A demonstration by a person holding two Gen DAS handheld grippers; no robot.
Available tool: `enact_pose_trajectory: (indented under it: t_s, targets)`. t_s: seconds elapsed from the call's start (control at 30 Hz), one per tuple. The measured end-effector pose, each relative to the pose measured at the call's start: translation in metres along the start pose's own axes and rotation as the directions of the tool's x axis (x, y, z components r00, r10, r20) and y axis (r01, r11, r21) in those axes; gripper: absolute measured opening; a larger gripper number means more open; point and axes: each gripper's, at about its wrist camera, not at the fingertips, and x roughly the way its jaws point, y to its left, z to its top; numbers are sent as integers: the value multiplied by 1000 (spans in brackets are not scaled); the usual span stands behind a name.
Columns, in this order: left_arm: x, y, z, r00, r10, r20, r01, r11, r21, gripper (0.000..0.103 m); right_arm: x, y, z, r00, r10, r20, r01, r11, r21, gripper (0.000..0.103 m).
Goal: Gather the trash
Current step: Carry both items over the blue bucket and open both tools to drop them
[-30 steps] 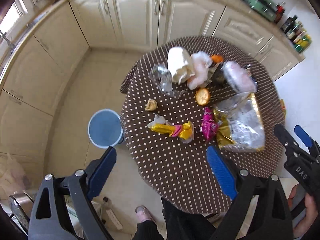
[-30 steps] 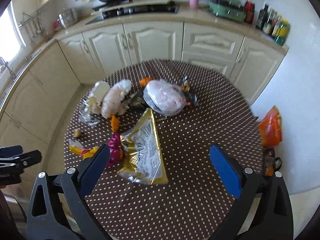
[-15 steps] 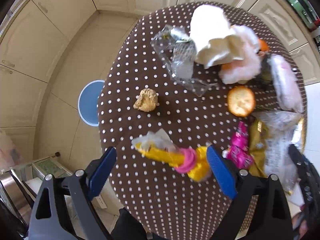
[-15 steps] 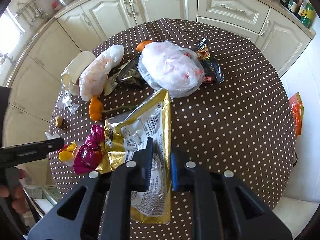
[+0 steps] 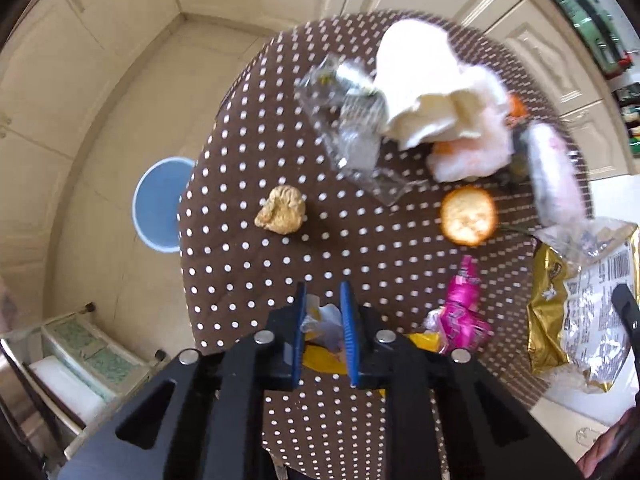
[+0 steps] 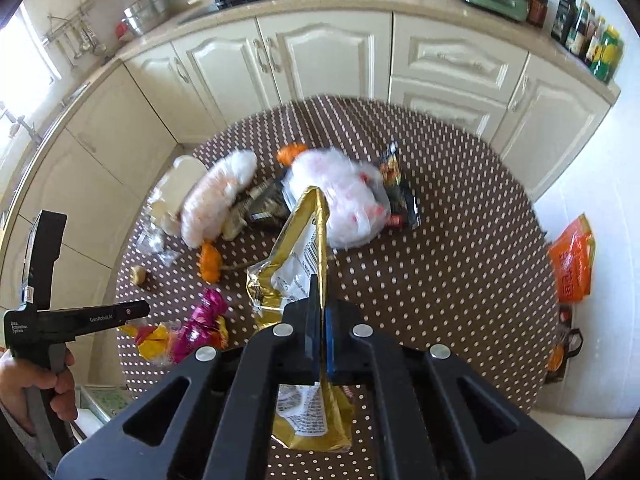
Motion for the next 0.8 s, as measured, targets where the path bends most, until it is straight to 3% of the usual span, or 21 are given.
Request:
enact_pose_trajectory:
  t_s: [0.17, 0.37, 0.57, 0.7, 0.8]
  targets:
    - [-56, 5, -2, 995, -61, 79, 58, 998, 38, 13, -23, 34, 12, 998, 34, 52, -31, 999, -41, 0]
    - [-103, 83, -1, 984, -40, 172, 37, 999, 17, 13, -28, 120, 34, 988, 136, 78, -126, 984, -126, 0]
    - [-120, 195, 10, 981, 26, 192, -15, 998, -59, 13, 29, 245, 38, 973, 229, -6, -226, 956, -188, 0]
    - [-118, 276, 22, 978, 109, 180, -94, 992, -90, 13, 89, 313, 29, 968, 236, -86, -248, 952, -178, 0]
    - [-107, 319, 31, 978, 133, 162, -116, 987, -110, 13, 145, 357, 15, 969, 201, -142, -225, 957, -184, 1]
